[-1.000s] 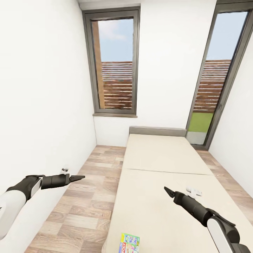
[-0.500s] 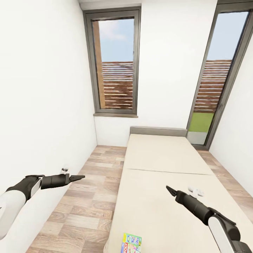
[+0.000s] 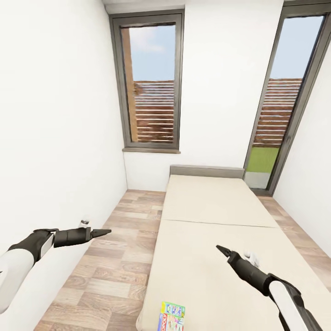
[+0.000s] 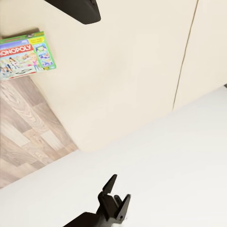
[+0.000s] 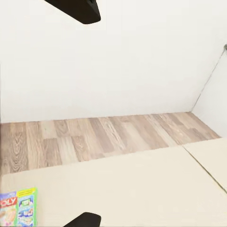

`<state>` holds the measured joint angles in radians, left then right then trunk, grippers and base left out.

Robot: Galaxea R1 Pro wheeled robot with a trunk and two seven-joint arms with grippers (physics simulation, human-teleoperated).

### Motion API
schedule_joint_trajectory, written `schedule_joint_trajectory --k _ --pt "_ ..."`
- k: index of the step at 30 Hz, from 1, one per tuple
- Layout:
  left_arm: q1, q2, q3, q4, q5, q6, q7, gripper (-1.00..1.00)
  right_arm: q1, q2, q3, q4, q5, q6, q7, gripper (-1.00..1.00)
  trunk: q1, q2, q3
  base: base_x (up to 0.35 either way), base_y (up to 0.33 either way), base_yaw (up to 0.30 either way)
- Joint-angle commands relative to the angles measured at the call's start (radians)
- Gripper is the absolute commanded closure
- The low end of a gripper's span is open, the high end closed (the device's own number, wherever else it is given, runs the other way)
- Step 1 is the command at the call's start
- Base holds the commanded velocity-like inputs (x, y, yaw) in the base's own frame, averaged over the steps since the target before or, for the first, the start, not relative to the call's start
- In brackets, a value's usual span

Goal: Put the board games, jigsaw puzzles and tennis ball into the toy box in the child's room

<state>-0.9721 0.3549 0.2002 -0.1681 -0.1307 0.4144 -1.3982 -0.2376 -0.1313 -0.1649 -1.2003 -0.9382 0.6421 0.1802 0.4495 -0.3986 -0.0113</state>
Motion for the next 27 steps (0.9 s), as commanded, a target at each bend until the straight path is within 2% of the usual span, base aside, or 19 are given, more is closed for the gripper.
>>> schedule_joint_trajectory --k 1,4,7,17,27 --pt "0.0 0.0 0.008 -0.001 -0.01 0.011 -0.006 -1.0 0.0 0.0 -0.002 0.015 -0.026 0.006 0.004 -1.0 0.0 -0.001 -0.001 -0.009 0.0 0.0" --pt "-0.001 0.0 0.008 -0.001 -0.01 0.01 -0.007 -1.0 0.007 0.0 -0.001 0.03 -0.063 0.007 0.007 -1.0 0.0 -0.001 -0.001 -0.005 0.0 0.0" --pt "-0.001 0.001 0.009 -0.001 -0.01 0.009 -0.008 -1.0 0.019 0.001 0.001 0.039 -0.082 0.008 0.029 -1.0 0.0 -0.001 -0.001 -0.002 0.0 0.0" --pt "0.0 0.007 0.01 -0.001 -0.016 0.01 -0.051 -1.0 0.033 0.0 0.002 0.046 -0.083 0.005 0.198 -1.0 0.0 -0.001 -0.001 -0.063 0.011 0.0" --pt "0.0 0.005 0.008 -0.001 -0.019 0.011 -0.058 -1.0 0.048 0.004 0.004 0.079 -0.087 0.006 0.239 -1.0 0.0 -0.001 -0.001 -0.034 0.014 0.0"
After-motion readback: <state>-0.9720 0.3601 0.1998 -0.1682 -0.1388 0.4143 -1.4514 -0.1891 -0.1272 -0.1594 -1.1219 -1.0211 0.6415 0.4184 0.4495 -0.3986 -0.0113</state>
